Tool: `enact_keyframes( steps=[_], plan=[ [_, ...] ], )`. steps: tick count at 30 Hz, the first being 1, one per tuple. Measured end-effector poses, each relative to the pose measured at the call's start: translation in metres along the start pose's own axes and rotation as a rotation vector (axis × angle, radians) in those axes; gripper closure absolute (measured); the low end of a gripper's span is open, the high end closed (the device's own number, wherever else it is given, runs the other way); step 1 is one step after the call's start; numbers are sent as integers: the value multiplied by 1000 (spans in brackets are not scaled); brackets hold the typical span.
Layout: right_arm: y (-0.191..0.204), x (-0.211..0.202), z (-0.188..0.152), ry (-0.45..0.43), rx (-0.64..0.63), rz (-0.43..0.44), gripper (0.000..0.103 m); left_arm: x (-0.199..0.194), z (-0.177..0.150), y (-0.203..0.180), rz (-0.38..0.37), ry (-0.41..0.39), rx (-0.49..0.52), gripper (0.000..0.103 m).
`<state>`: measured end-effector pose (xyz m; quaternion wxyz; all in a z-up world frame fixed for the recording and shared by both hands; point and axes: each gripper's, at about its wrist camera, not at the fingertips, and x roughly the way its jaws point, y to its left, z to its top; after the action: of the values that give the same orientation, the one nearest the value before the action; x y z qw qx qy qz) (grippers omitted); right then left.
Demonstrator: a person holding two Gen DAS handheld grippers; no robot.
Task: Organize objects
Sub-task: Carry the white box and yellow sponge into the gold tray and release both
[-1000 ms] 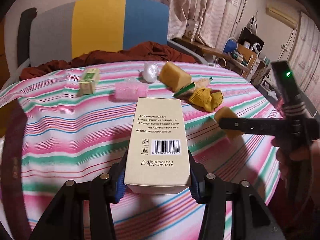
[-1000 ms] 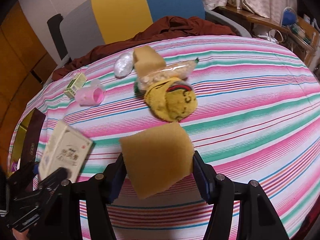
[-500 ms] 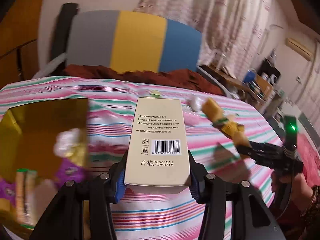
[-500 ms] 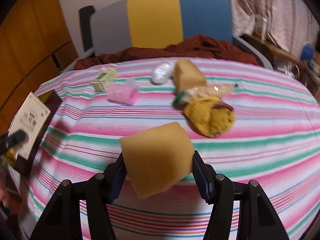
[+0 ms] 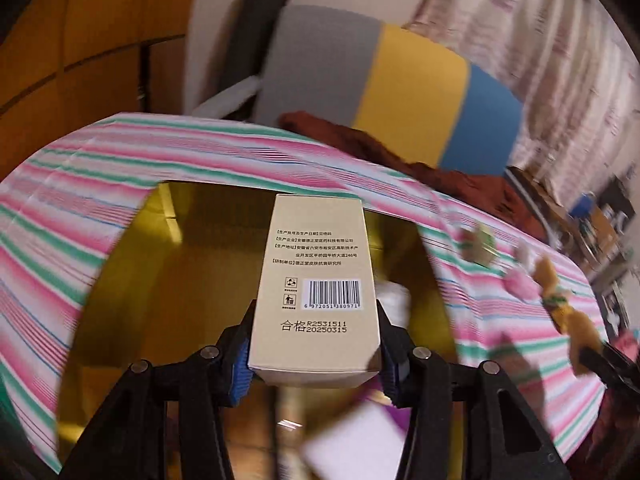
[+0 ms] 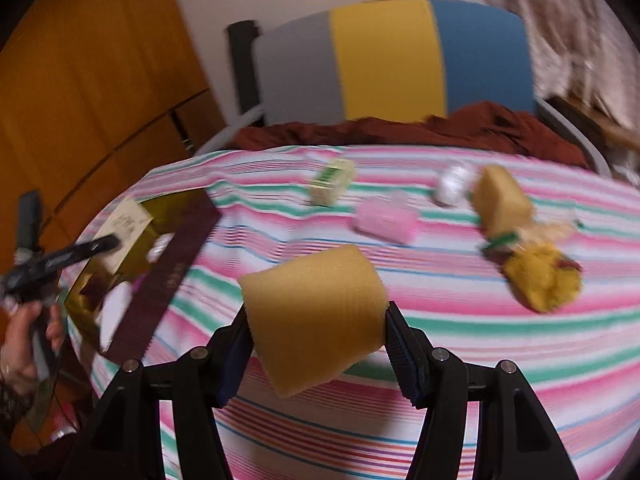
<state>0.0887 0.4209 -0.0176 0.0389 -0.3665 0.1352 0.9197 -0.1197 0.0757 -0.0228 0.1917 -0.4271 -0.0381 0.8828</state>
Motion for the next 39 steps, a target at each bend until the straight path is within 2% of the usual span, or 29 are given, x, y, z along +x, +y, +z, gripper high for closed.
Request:
enact_keyframes(
  steps=[3,10,18,21,25,27,31,34,39],
  plan=[
    [34,6,9,-7,-50,54,41,14,11,29,48,45,-34,52],
    [109,27,34,-12,-153,160,41,40,18,78,93,117,-110,52],
    [178,69,47,45,-239,225,41,50,18,95,138,156,-71,51],
    [196,81,49,64,-252,240,41,40,13,91,156,154,-63,43],
    [213,99,53,95,-258,250,41,8,5,93,115,59,-118,43],
    [221,112,53,118,-254,250,41,-15,-3,97,132,-23,-189,41],
    [235,137,56,150,-261,230,41,-44,-22,105,122,-116,-309,41],
    [247,154,58,167,-265,224,41,-55,-35,106,110,-149,-345,41],
    [268,185,62,209,-282,189,39,-60,-44,111,102,-154,-396,41]
  ],
)
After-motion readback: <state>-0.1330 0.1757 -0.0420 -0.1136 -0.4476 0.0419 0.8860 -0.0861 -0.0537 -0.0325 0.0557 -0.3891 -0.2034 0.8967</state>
